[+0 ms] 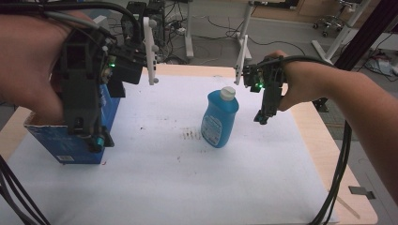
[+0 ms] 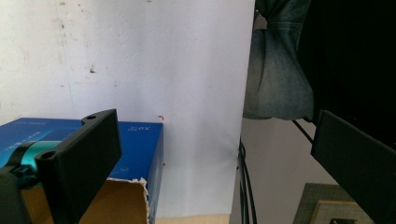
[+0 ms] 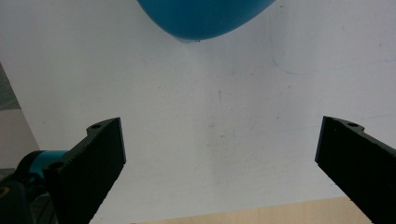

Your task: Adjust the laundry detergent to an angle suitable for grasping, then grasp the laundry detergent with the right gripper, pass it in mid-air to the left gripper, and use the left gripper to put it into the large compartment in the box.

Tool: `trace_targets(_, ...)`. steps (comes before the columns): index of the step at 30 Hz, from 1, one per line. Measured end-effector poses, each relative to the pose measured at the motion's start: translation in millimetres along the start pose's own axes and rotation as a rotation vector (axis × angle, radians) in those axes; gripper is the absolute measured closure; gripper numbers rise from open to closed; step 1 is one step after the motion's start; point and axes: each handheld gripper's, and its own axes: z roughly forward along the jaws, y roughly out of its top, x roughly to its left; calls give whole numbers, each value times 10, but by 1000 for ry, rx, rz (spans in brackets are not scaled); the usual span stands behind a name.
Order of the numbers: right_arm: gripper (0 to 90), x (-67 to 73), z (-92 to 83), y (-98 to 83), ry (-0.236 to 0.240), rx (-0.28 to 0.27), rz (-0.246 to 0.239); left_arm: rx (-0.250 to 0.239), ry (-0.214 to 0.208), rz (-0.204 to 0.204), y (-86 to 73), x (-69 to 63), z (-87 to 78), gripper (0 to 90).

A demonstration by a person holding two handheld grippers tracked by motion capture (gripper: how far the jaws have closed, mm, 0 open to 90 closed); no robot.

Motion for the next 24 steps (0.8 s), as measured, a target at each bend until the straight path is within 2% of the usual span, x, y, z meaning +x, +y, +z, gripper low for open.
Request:
trace_targets(12,8,16,-10,26,-4,1,0,0,0,4,-38,-5,-10,17)
trace_targets(19,8,24,-4,-1,-8,10,4,0,11,1,-16,-8,-8,17)
trace_targets(24,8,75,-30,-40,-10,-5,14,6,7,9,16,-35,-4,17)
